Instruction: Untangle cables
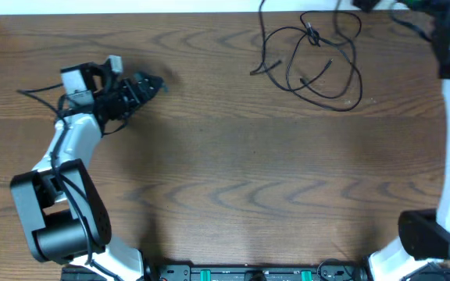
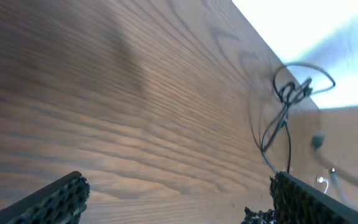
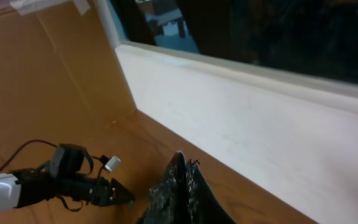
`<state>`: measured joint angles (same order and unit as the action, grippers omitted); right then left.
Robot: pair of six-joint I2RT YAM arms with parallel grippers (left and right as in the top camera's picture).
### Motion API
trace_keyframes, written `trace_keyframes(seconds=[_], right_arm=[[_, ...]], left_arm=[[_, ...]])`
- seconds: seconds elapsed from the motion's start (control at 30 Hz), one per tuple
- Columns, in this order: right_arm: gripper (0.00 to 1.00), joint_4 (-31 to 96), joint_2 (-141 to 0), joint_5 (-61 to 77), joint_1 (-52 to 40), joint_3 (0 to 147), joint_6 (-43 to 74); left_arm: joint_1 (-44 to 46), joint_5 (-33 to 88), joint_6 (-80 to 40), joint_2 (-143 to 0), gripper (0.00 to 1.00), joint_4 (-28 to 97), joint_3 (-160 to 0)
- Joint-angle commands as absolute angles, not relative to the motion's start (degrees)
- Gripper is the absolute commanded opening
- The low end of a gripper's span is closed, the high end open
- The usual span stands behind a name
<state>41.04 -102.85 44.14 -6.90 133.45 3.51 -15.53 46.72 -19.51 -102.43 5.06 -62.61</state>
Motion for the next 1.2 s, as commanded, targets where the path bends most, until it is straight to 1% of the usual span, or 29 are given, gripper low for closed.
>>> trace_keyframes(seconds=[0.0,0.13,0.37,0.6,0.83,0.93,0.97,1.0,1.03,1.07,1.1,1.13,1.17], right_arm=[[0.01,39.24,-107.42,41.91,-10.31,134.13,5.13],[0.01,34.79,-111.68,41.91,-13.69,134.13,7.11],[0.01,22.24,-119.33,41.54,-20.21,134.13,9.85],[0.01,16.32,-126.52,34.59,-26.09,134.13,9.87],[0.01,0.34,-135.17,34.41,-30.68,134.13,16.38],[0.01,-3.84,-137.75,34.11,-31.86,134.13,18.26],[0.09,-3.86,-138.21,33.54,-32.03,134.13,18.26],[0.25,-3.46,-138.74,32.93,-32.16,134.13,18.22],[0.5,-2.83,-138.8,32.51,-32.14,134.13,18.22],[0.71,-1.78,-138.93,31.81,-32.14,134.13,18.2],[0.9,-0.21,-138.93,31.0,-31.99,134.13,17.93],[0.99,0.99,-138.93,30.98,-31.81,134.13,17.39],[0.99,1.78,-138.93,31.31,-31.59,134.13,17.08]], left_arm=[[-17.8,48.62,-19.73,-101.03,0.93,5.08,-63.24],[-19.79,49.12,-17.93,-100.92,0.94,4.89,-63.24],[-22.31,52.12,-13.04,-98.39,0.93,4.91,-63.24],[-23.46,53.56,-12.47,-94.72,0.93,5.32,-63.24],[-23.46,53.58,-12.45,-91.53,0.93,5.32,-63.24],[-23.46,53.56,-12.43,-90.87,0.92,5.32,-63.24],[-23.46,53.56,-12.4,-90.78,0.92,5.32,-63.24],[-23.49,53.56,-12.19,-90.76,0.92,5.34,-63.24],[-23.51,53.56,-12.21,-90.76,0.92,5.48,-63.24],[-23.59,53.56,-12.01,-90.76,0.92,5.61,-63.24],[-23.75,53.54,-12.03,-90.76,0.92,5.8,-63.24],[-23.9,53.56,-12.03,-90.76,0.92,6.0,-63.24],[-24.05,53.56,-12.05,-90.76,0.92,6.02,-63.24]])
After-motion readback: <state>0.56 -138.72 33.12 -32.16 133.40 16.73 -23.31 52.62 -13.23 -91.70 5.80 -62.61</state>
